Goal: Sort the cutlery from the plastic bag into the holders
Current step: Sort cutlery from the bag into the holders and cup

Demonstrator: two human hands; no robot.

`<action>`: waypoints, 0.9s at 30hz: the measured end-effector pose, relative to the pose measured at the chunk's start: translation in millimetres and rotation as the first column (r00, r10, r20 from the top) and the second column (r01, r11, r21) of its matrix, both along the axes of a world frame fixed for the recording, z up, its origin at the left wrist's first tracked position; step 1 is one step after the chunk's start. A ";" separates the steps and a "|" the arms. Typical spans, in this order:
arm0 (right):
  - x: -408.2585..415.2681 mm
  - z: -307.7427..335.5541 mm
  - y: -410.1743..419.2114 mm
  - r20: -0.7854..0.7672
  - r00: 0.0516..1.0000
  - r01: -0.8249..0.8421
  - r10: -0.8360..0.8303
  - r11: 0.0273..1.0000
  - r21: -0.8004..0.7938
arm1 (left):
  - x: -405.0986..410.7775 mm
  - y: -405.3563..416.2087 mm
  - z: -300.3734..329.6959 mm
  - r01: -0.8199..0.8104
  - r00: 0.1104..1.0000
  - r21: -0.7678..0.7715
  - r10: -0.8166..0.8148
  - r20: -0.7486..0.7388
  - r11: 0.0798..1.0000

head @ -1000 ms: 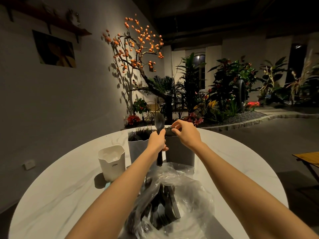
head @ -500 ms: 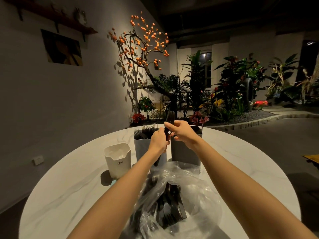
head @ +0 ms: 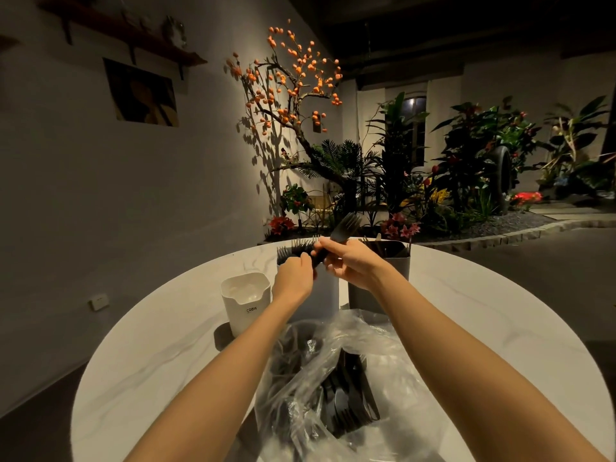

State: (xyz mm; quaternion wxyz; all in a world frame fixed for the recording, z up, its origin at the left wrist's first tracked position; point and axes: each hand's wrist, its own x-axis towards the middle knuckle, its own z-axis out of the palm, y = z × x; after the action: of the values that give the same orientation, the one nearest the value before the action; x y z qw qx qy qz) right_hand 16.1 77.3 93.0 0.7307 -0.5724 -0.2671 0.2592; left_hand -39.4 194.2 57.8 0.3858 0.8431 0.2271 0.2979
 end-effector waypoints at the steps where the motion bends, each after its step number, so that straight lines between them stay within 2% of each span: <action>1: -0.3 0.0 2.7 0.036 0.998 0.043 -0.043 0.999 -0.005 | -1.1 0.3 0.2 -0.014 0.999 0.002 0.014 0.033 1.000; 3: 2.0 1.0 7.4 0.060 0.985 0.158 -0.163 0.985 0.069 | -4.9 -0.6 2.9 -0.065 0.991 -0.001 0.065 0.120 0.998; 6: 8.4 6.2 9.2 0.006 0.943 0.324 -0.334 0.918 0.227 | -7.3 1.9 7.6 -0.144 0.963 -0.026 0.147 0.226 0.989; 10: 15.1 8.9 9.6 0.068 0.878 0.443 -0.474 0.857 0.265 | -7.5 6.3 6.9 -0.163 0.973 0.002 0.160 0.169 0.987; 13: 20.3 3.5 15.7 0.187 0.847 0.466 -0.498 0.864 0.191 | -9.3 6.2 6.8 -0.169 0.977 0.032 0.163 0.141 0.985; 17: 29.5 -7.2 30.2 0.369 0.780 0.538 -0.506 0.843 0.018 | -9.7 7.6 7.2 -0.176 0.977 0.050 0.169 0.128 0.983; 22: 30.1 -13.5 36.8 0.685 0.648 0.637 -0.333 0.730 -0.247 | -9.4 12.2 5.4 -0.183 0.976 0.049 0.175 0.130 0.982; 24: 29.5 -14.2 37.5 0.745 0.611 0.666 -0.268 0.682 -0.302 | -8.9 13.1 5.0 -0.179 0.976 0.048 0.171 0.133 0.983; 27: 26.5 -16.3 38.6 0.787 0.574 0.686 -0.228 0.659 -0.309 | -8.3 13.9 4.0 -0.173 0.977 0.044 0.166 0.132 0.984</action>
State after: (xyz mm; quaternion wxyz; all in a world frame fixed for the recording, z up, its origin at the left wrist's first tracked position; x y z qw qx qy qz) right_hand 42.6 115.9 76.7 0.4035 -0.8708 -0.2562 -0.1153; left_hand -47.7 208.1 61.8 0.3494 0.8101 0.2649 0.3892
